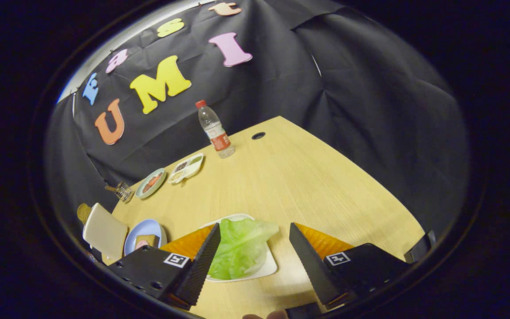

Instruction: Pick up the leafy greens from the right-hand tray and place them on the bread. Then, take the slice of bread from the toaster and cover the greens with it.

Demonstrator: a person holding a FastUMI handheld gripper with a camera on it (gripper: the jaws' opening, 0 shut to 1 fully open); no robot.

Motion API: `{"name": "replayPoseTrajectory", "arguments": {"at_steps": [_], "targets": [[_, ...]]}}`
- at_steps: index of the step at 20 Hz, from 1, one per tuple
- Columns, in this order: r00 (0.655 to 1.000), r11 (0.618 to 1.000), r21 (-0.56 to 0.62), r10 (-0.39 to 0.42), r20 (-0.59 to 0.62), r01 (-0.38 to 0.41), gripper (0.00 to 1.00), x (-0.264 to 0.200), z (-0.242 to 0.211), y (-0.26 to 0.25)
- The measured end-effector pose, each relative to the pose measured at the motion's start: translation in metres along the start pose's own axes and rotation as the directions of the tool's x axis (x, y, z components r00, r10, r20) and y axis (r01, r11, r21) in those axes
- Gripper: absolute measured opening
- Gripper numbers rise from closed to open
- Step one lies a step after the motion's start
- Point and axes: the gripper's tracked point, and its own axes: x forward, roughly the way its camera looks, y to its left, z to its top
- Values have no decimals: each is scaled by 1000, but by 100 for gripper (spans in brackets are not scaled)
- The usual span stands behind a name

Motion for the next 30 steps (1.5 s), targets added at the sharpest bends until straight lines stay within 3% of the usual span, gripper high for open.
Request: {"name": "replayPoseTrajectory", "arguments": {"at_steps": [11, 17, 20, 30], "targets": [[998, 995, 99, 3, -58, 3, 93, 46, -9, 6], [997, 992, 119, -39, -63, 47, 32, 50, -7, -3], [999, 994, 110, -11, -48, 16, 1, 46, -3, 2], [982, 990, 54, 120, 143, -129, 0, -22, 48, 71]]}}
